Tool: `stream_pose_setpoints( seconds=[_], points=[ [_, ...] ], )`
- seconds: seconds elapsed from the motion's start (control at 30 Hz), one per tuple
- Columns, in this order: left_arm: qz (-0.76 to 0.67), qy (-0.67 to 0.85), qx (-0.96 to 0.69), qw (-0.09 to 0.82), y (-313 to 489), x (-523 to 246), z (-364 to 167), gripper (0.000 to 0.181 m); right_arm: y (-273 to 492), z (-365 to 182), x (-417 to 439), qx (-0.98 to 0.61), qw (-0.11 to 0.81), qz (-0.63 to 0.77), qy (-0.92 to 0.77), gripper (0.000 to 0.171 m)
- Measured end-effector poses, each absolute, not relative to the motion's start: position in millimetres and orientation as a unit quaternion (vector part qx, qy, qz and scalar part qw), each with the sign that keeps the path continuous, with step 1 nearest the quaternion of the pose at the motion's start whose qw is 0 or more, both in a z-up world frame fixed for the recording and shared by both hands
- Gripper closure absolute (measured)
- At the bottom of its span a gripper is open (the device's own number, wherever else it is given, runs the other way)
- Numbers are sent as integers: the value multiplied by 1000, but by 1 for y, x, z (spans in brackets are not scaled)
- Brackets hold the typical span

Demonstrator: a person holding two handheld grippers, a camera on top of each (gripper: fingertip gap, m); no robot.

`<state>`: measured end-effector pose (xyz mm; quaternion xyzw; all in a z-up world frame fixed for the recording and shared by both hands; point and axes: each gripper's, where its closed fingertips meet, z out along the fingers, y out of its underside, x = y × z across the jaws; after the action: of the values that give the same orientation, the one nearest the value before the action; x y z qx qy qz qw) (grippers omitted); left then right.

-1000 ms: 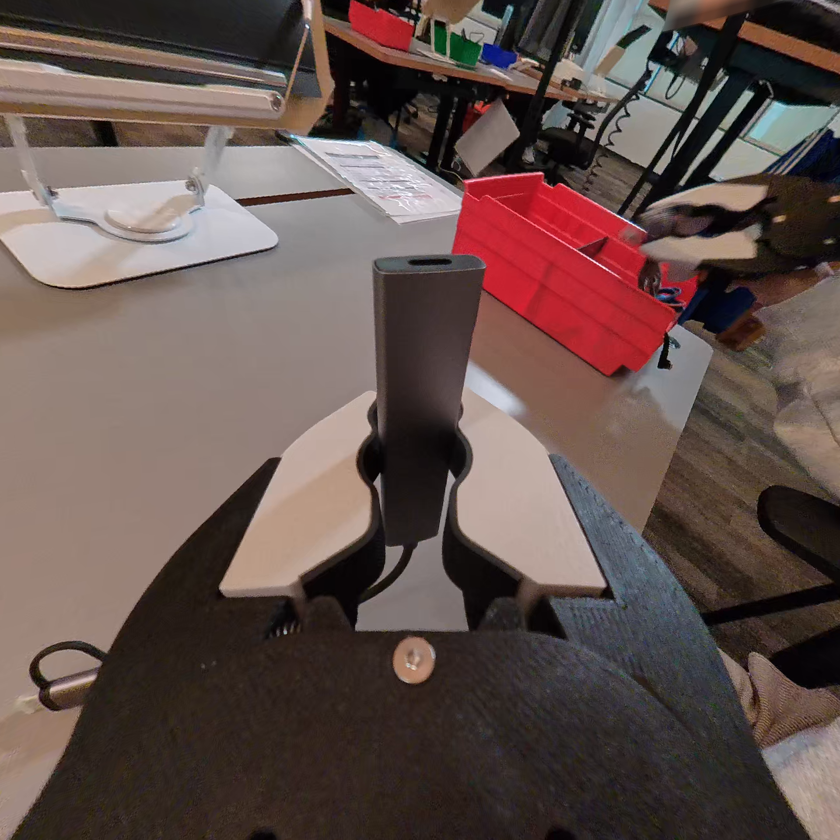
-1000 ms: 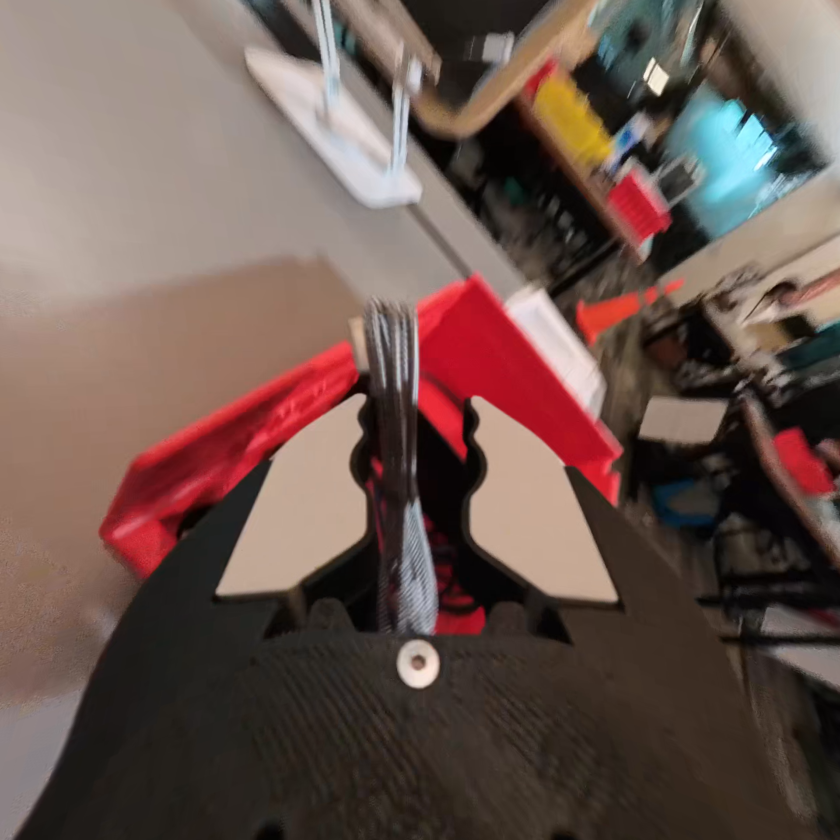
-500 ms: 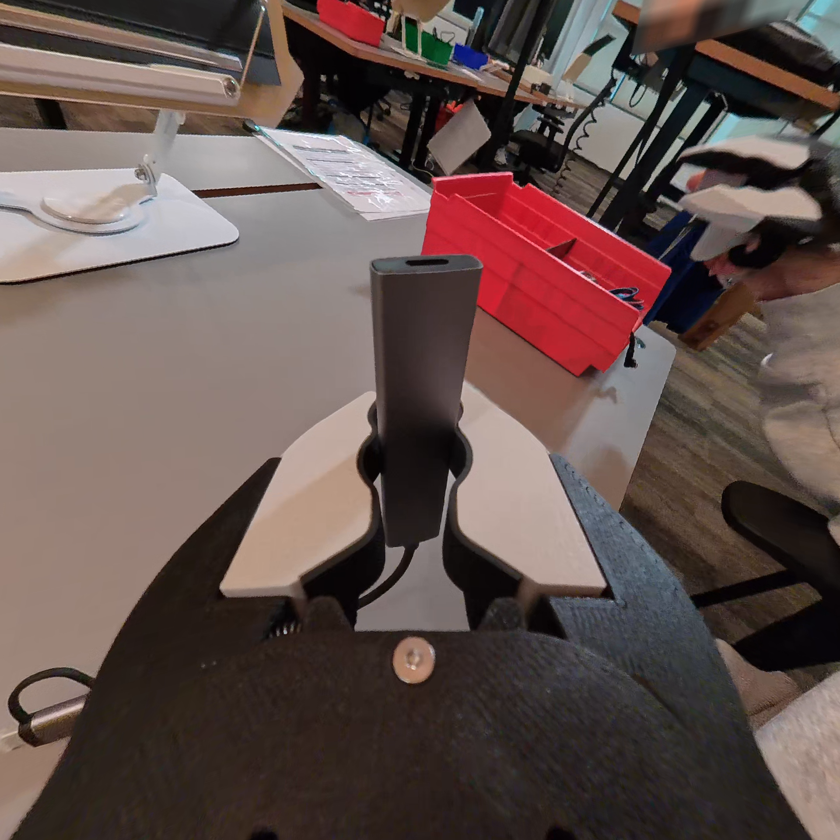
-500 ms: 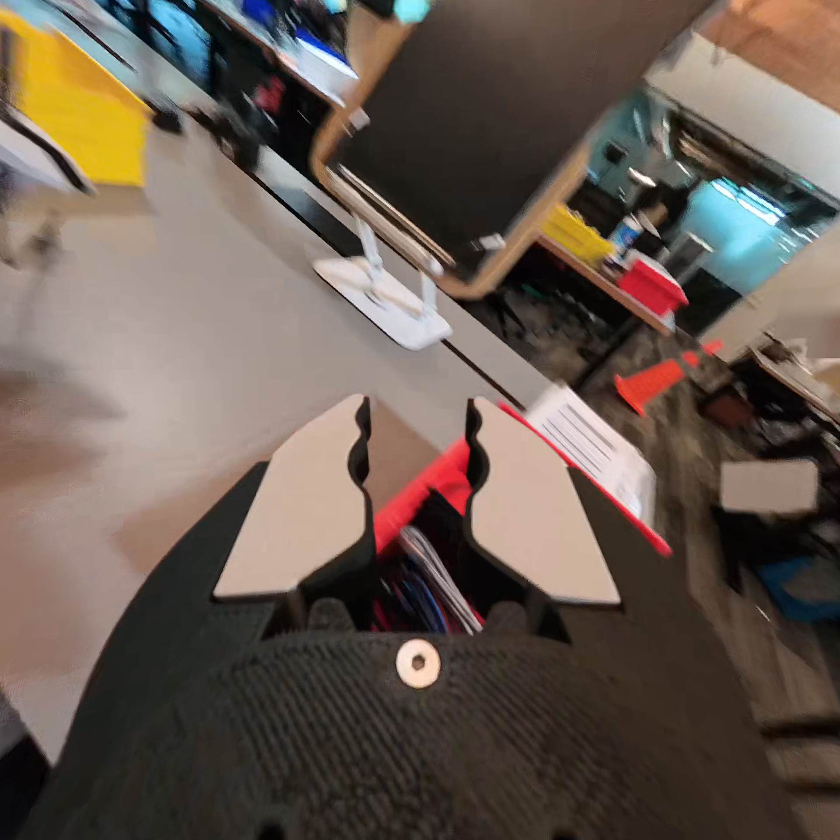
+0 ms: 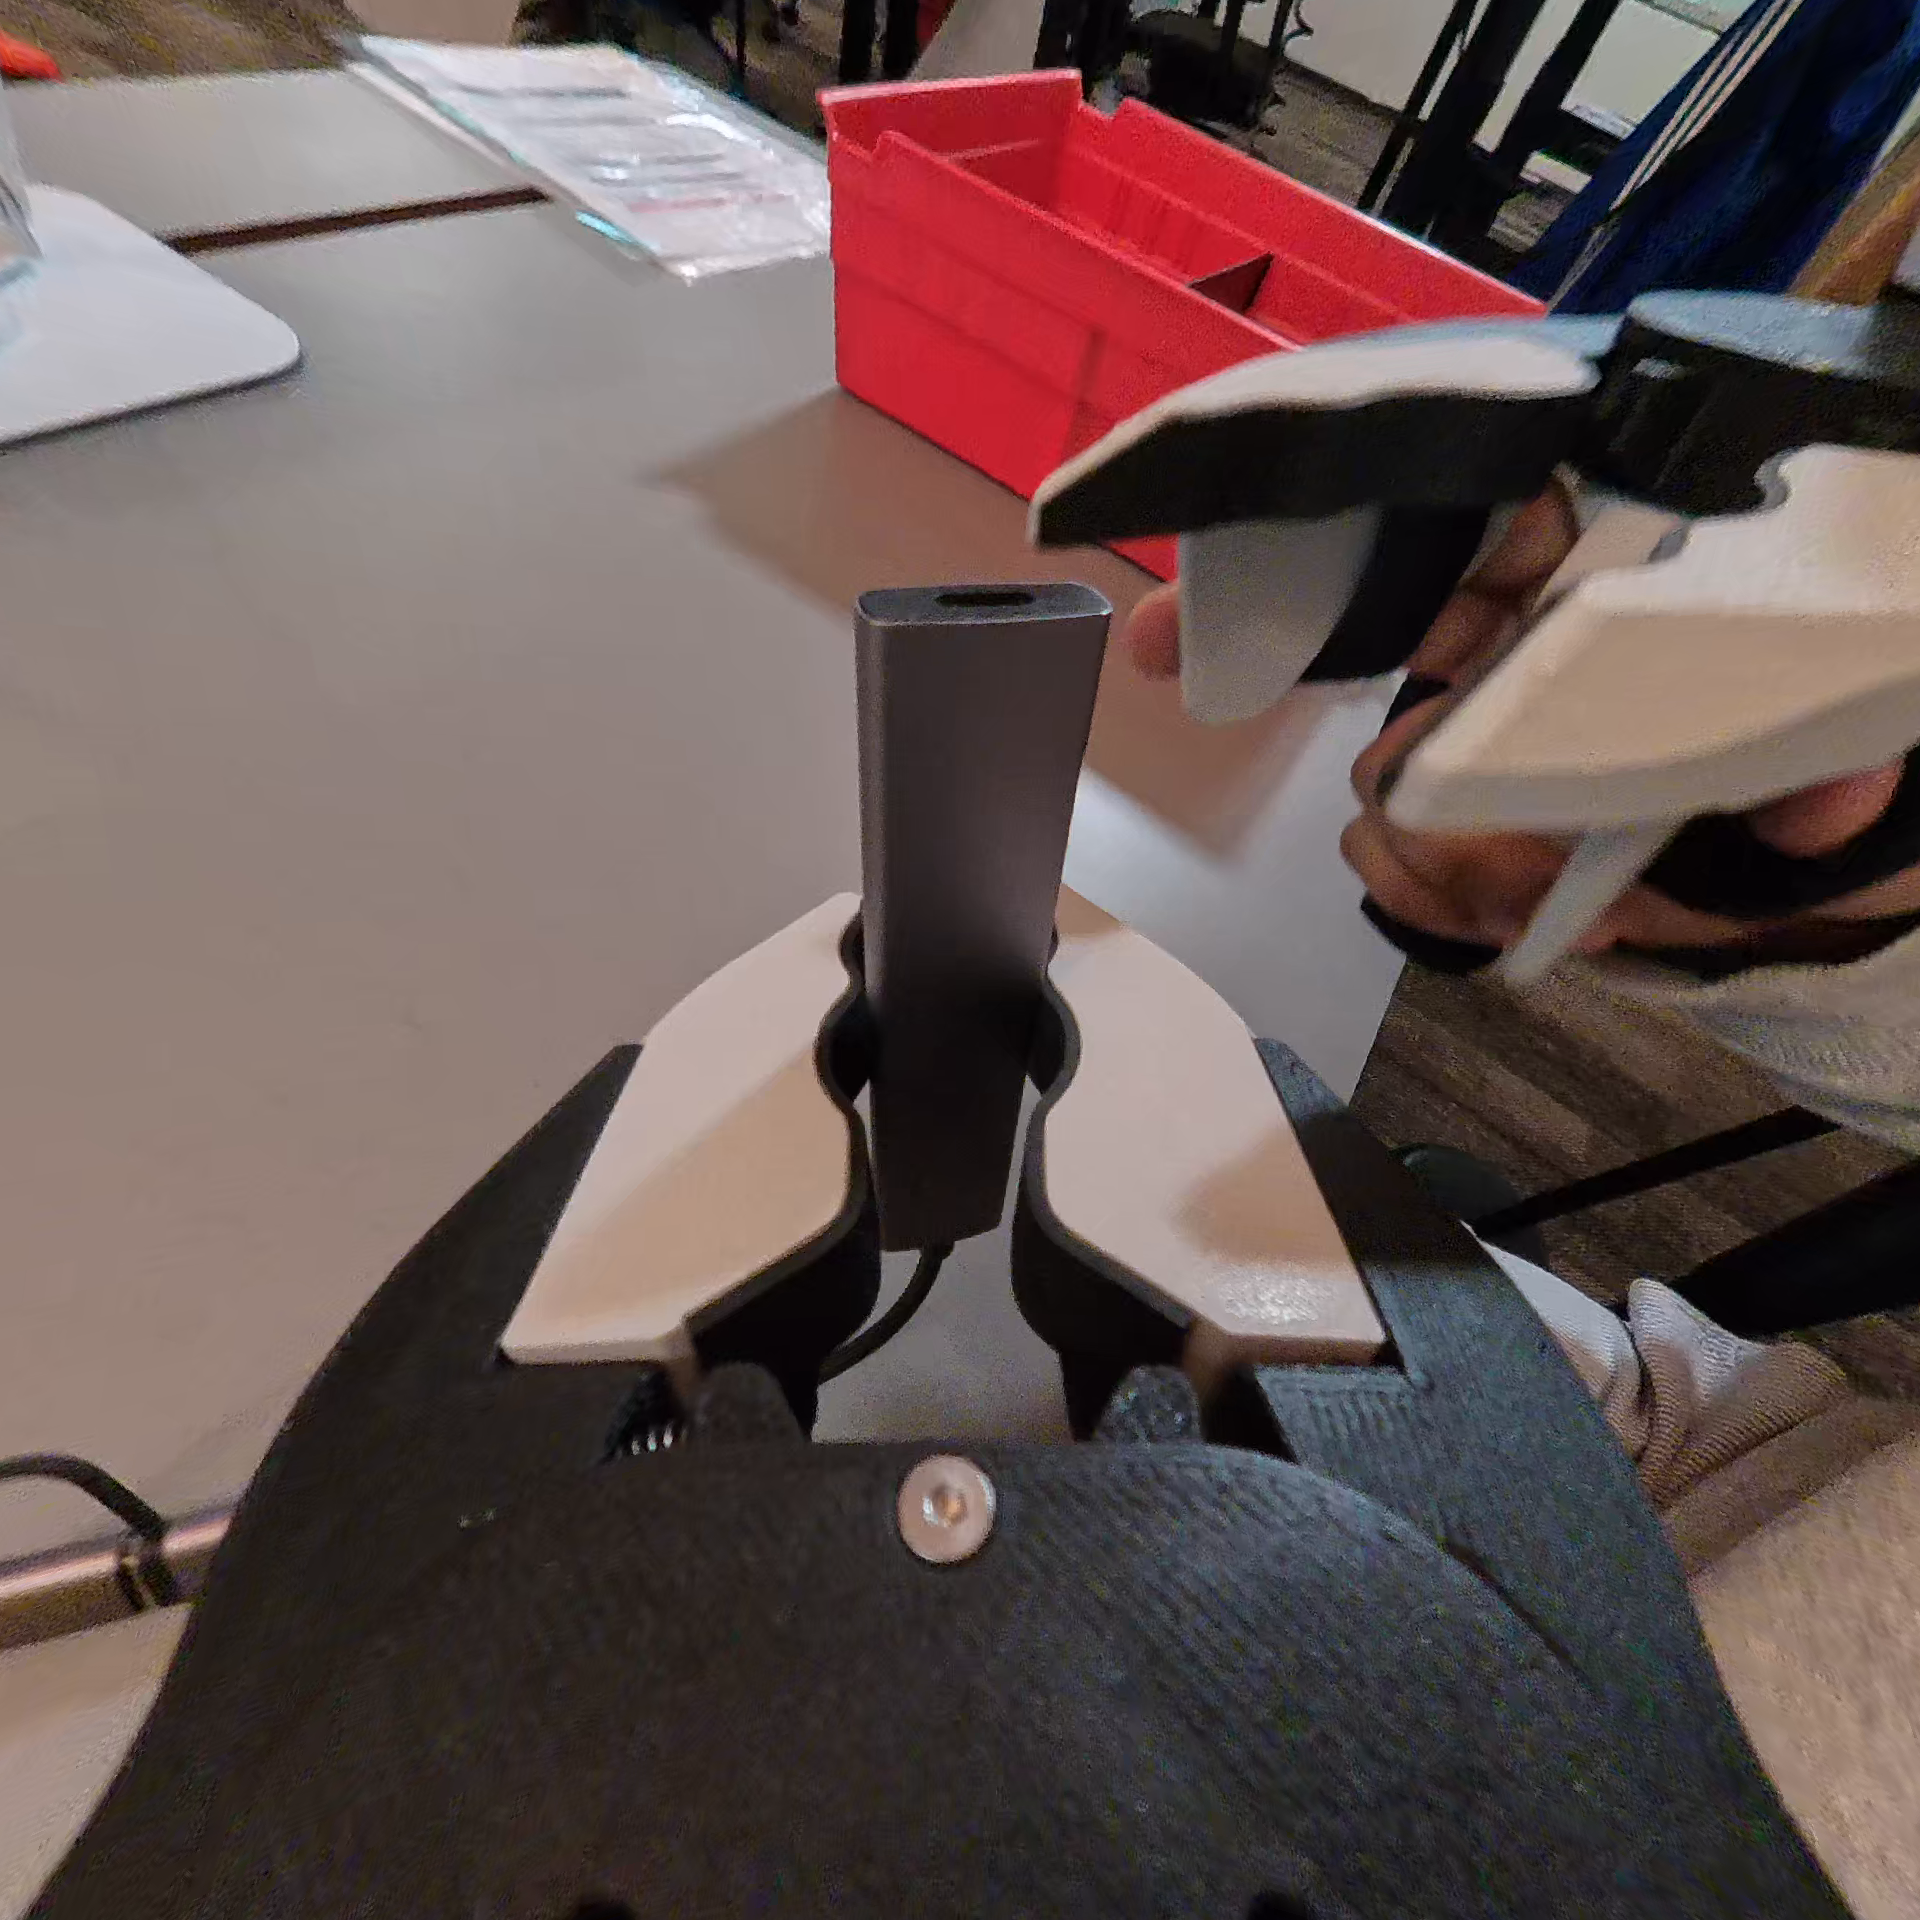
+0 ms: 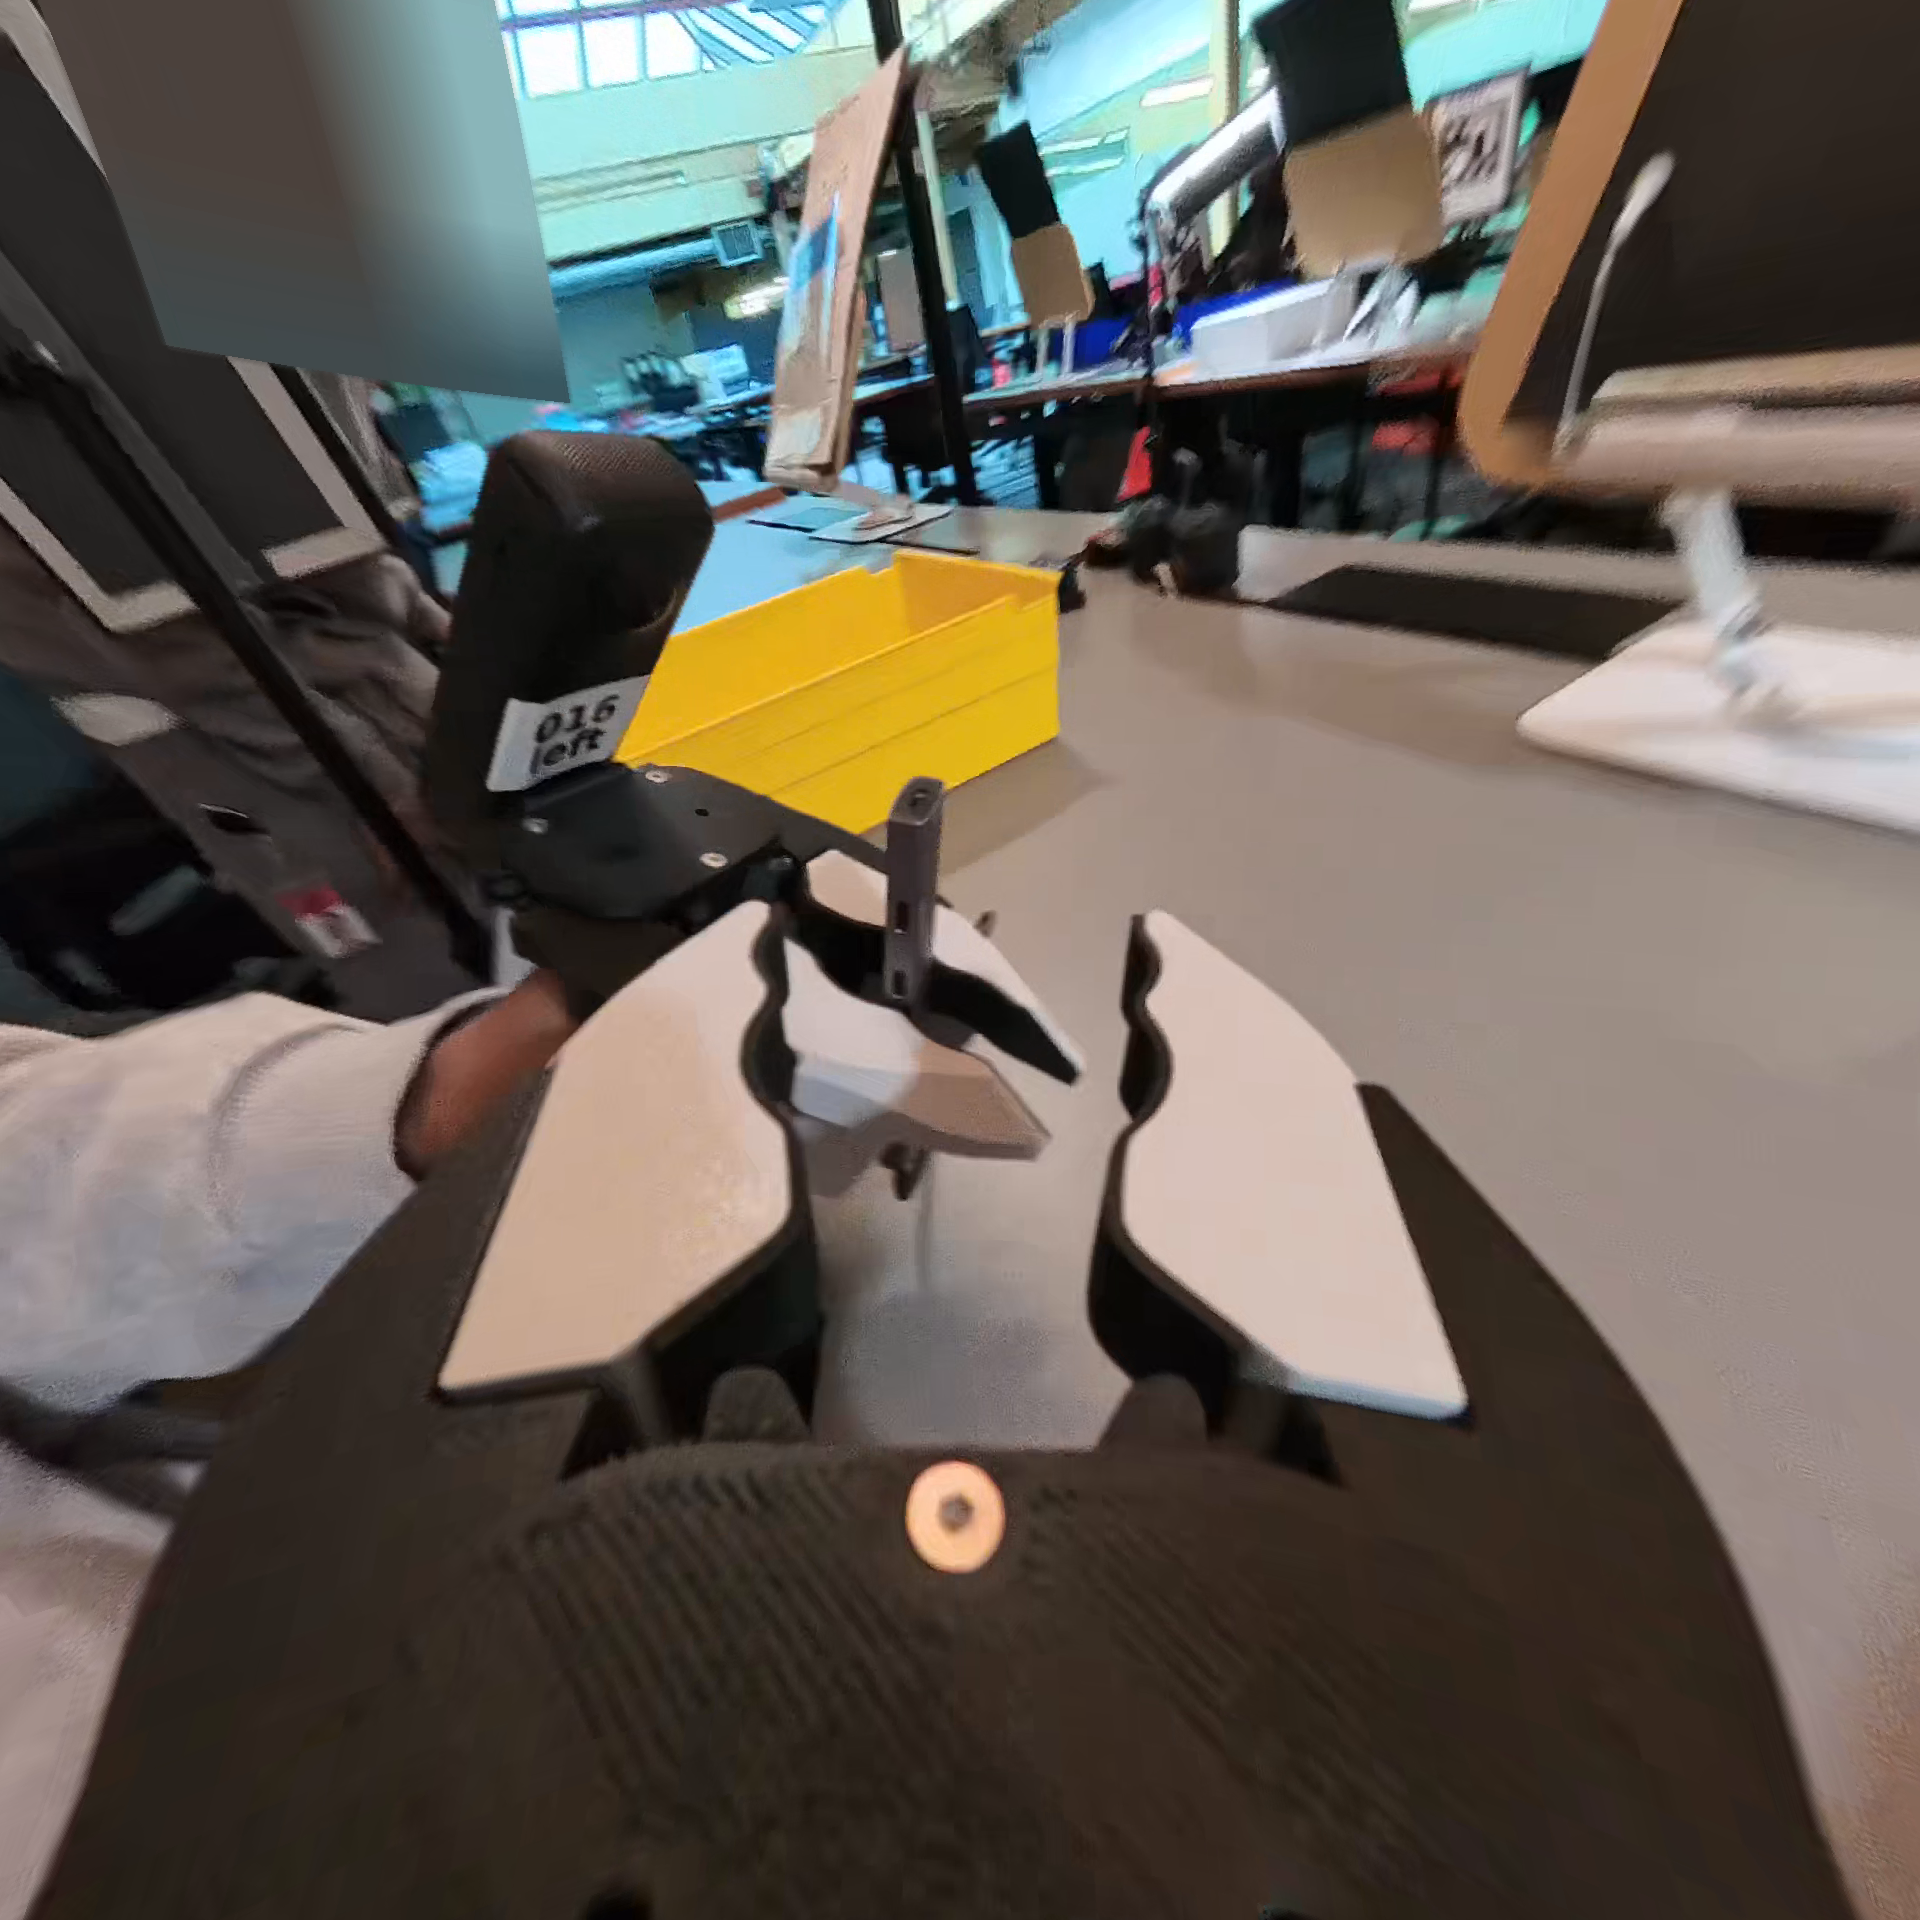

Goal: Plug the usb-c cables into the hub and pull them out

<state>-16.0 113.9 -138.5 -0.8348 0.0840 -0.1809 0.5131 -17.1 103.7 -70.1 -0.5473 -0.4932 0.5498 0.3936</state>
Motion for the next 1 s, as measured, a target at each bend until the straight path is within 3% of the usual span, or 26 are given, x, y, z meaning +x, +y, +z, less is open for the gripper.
stream_pose_setpoints(
  seconds=[0.07, 0.17, 0.3, 0.47, 0.57, 0.67, 0.77, 1.0],
  points=[
    [-180, 81, -842, 503, 113, -12, -149, 156, 93, -82, -22, -559, 332, 593, -474, 101],
    [-158, 96, -847, 498, 113, -5, -157, 156, 91, -95, -25, -580, 276, 621, -449, 113],
    [-126, 117, -859, 482, 113, 4, -168, 157, 88, -100, -26, -577, 267, 619, -462, 122],
    [-113, 132, -861, 478, 110, 9, -173, 156, 90, -108, -27, -584, 288, 589, -479, 159],
    [-108, 136, -861, 478, 109, 10, -173, 155, 91, -108, -26, -583, 281, 594, -478, 160],
    [-111, 137, -857, 484, 109, 11, -171, 157, 87, -115, -27, -588, 267, 588, -487, 149],
    [-106, 141, -858, 483, 108, 11, -173, 157, 85, -117, -26, -588, 261, 586, -493, 159],
    [-143, 137, -838, 508, 108, 17, -164, 150, 95, -104, -20, -577, 279, 607, -470, 162]
  ],
)
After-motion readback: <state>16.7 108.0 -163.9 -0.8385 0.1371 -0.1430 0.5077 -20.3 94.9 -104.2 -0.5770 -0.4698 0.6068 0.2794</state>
